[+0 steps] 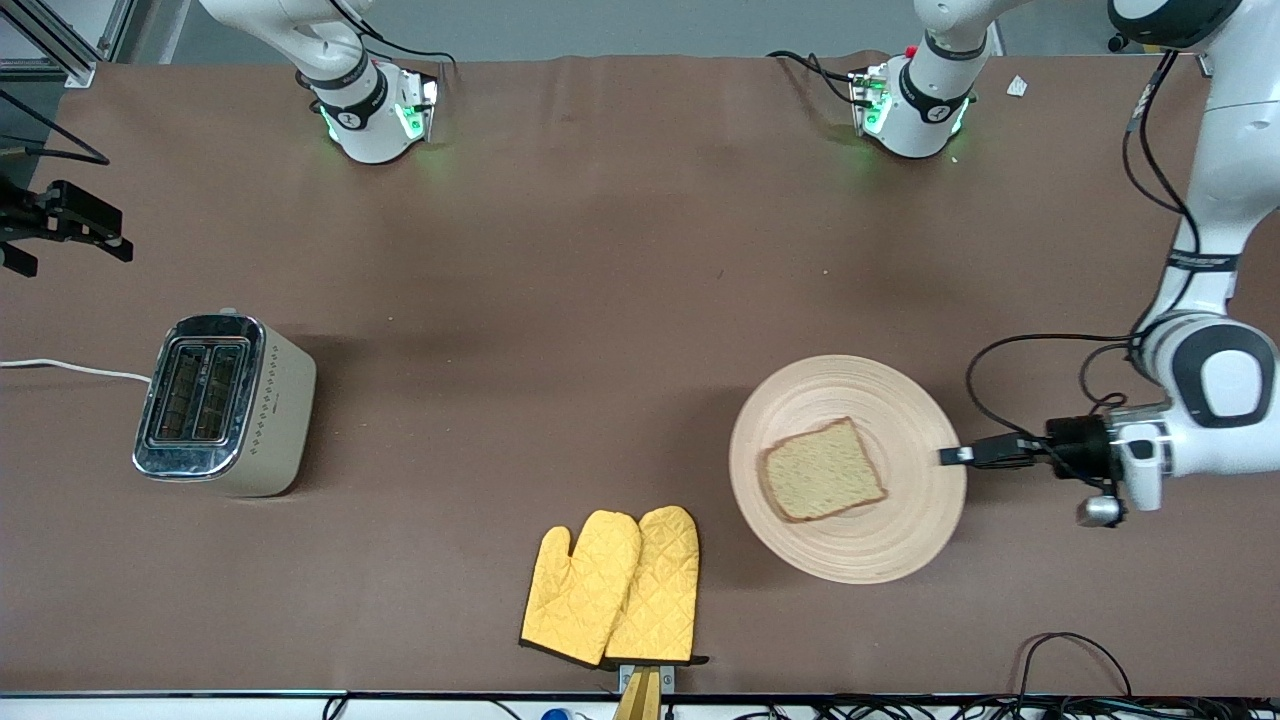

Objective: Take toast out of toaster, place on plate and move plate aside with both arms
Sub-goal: 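Slide the plate with the left gripper away from the toaster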

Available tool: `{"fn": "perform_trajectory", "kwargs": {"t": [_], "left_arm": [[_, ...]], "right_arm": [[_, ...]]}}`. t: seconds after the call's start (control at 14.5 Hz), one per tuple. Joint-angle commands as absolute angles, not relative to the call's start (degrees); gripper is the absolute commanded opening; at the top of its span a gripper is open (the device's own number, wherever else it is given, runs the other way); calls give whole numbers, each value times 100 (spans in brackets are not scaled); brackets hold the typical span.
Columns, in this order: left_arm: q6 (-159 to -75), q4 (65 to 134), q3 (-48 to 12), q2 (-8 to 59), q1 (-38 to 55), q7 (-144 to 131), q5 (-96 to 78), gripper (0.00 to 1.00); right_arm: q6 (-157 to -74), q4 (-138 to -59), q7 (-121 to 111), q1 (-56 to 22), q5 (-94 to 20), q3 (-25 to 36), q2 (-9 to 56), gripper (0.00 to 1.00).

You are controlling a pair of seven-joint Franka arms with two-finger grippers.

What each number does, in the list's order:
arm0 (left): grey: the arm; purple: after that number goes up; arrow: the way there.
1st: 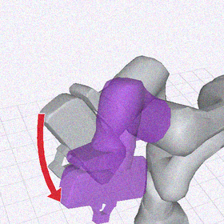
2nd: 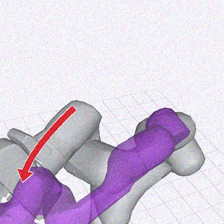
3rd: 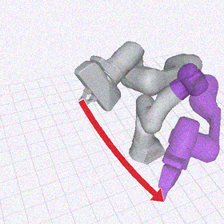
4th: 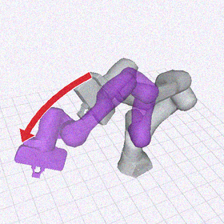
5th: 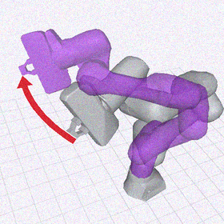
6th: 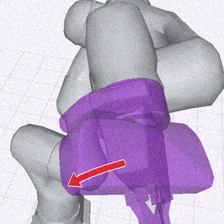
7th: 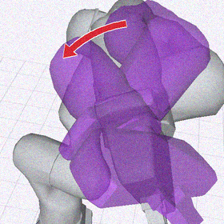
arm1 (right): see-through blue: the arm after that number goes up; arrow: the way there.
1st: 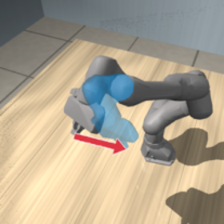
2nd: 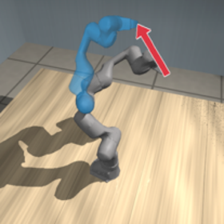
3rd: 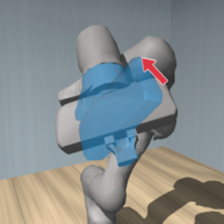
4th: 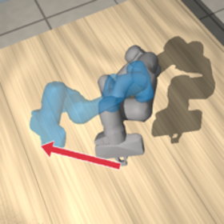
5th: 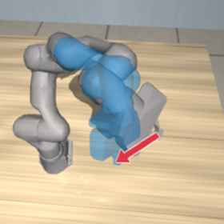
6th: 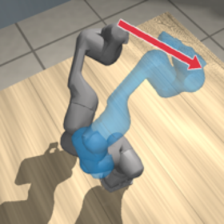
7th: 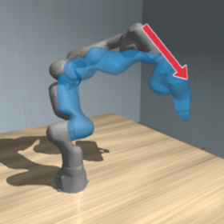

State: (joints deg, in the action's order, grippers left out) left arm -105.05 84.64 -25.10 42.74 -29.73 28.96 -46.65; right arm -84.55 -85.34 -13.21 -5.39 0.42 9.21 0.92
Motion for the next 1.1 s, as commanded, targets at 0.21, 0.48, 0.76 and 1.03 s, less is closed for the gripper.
{"fn": "perform_trajectory", "kwargs": {"t": [0.21,0.48,0.76,1.03], "left_arm": [[-10178,8358,-2566,4657,-3796,3101,-3956,0],[-10186,8332,-2444,5035,-4096,3410,-3656,0],[-10274,8183,-2180,5220,-4034,3533,-3648,1],[-10441,8112,-2171,5300,-3859,3498,-3613,10]], "right_arm": [[-8438,-8412,-1353,-378,176,809,132,100],[-8438,-8350,-1249,-352,229,809,123,100],[-8481,-8358,-633,-378,176,800,123,100],[-8464,-8358,-571,-369,141,800,114,100]]}}
